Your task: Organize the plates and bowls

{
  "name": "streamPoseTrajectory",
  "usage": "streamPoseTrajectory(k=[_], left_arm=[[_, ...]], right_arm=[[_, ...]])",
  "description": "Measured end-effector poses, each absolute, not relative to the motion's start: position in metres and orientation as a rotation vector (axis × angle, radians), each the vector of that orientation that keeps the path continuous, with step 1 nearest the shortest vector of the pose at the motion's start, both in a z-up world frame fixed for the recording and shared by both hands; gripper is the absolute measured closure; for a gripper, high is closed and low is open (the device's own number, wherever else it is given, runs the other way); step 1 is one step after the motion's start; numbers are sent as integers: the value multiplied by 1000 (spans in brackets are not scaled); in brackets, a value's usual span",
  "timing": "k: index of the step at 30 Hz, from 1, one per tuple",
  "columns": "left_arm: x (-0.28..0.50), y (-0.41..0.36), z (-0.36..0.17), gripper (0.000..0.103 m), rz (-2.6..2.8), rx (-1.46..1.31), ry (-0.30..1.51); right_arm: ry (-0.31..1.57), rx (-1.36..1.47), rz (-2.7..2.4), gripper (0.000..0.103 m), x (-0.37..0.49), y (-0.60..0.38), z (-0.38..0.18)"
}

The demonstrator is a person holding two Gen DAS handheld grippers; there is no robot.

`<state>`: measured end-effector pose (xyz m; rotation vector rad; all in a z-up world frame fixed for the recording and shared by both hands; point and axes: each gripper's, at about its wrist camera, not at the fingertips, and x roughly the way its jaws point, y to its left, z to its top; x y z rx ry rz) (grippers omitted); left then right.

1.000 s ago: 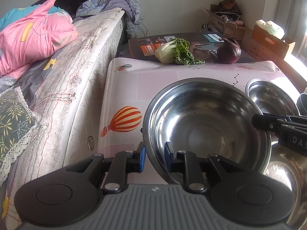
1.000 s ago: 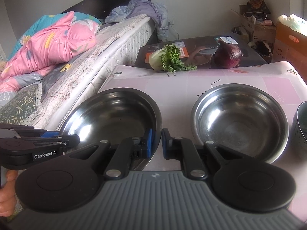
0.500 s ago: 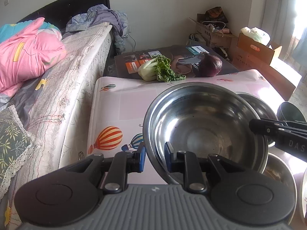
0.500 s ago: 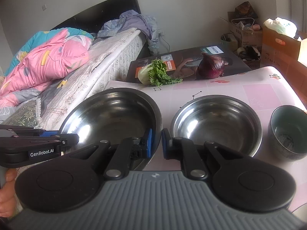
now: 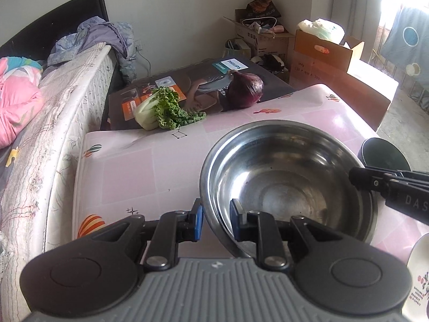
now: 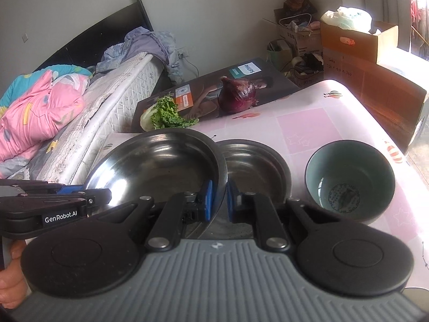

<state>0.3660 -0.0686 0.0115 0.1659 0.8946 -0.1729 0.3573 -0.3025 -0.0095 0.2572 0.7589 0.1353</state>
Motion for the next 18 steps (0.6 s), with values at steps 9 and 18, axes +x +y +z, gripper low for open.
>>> streamPoseTrajectory(k=[9,18], left_arm=[[394,-101,-18,81,-222,178,986],[405,-108,-26,79,-222,182,1007]], right_arm=[[824,288,74,90,375,-337,-38],[843,281,50,88,389,-340,-50]])
